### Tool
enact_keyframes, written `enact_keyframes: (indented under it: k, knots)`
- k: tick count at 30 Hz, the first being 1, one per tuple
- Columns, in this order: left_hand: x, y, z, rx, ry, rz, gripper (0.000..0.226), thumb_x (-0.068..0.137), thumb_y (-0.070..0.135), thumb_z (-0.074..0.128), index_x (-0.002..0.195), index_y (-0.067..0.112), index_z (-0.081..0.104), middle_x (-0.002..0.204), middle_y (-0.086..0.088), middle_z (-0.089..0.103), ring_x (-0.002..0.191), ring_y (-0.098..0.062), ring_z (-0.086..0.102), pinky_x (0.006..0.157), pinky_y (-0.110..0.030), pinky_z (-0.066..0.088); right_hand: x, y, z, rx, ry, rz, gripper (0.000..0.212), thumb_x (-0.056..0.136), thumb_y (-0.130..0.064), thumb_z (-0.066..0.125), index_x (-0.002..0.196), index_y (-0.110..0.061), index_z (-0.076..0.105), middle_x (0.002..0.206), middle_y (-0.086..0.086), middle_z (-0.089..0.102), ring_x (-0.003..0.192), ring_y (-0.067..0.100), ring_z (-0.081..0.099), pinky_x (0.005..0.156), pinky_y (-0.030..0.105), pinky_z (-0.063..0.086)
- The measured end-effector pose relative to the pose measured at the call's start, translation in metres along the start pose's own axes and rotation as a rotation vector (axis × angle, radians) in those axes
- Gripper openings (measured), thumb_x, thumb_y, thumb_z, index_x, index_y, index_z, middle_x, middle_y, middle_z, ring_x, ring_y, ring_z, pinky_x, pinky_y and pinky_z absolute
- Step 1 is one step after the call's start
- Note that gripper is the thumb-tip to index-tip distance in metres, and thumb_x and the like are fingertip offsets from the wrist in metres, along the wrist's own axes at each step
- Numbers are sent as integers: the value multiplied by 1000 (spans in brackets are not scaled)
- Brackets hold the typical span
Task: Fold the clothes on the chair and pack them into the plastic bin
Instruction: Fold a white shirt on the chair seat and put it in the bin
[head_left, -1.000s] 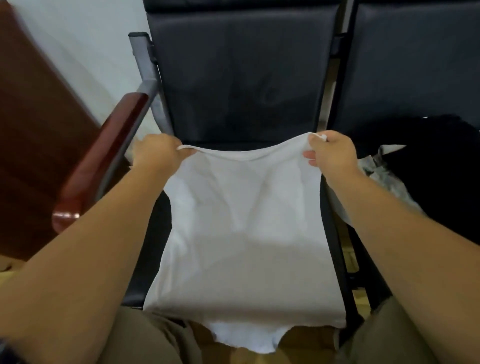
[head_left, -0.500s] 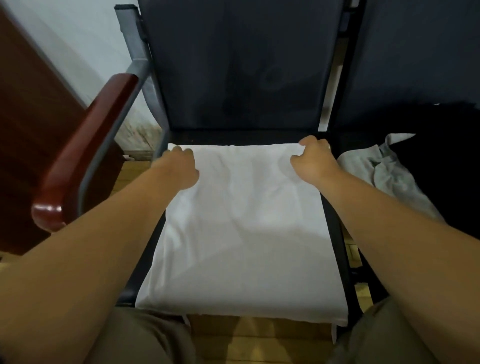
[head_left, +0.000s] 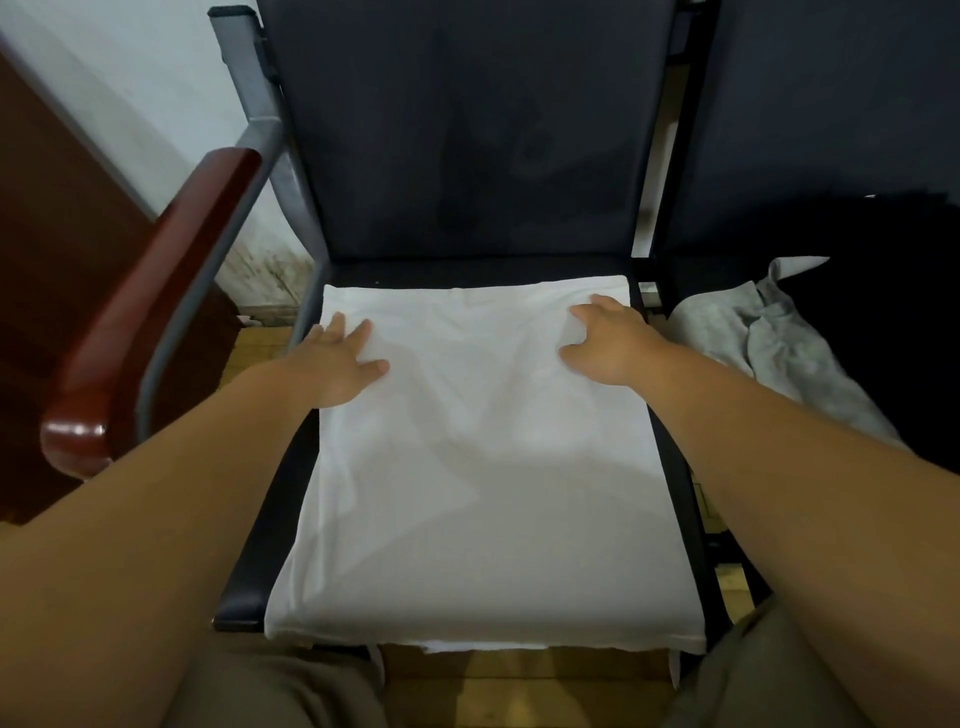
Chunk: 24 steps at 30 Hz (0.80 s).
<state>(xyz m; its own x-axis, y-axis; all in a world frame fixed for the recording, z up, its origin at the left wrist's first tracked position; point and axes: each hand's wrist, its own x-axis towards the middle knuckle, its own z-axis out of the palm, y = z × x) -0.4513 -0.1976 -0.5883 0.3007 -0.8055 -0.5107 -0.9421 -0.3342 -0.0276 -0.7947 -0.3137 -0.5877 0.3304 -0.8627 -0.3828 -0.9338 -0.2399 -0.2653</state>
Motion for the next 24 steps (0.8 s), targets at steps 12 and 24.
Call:
enact_keyframes:
  k: [12,24]
  knots:
    - [29,12,-1,0,149,-55,76,108,61,31,169,22,9,176,-10,-4,162,-38,-2,130,-55,12,13,-5,-2,45,187,30,71,99,-50,56,162,-22,39,172,-1,25,155,28,28,123,45,32]
    - [29,35,6,-122,115,28,86,104,71,33,170,26,-1,176,-6,-15,163,-32,-9,131,-55,7,11,-12,5,-83,26,-30,83,101,-72,38,170,-32,15,178,-3,-2,164,27,-1,131,45,10]
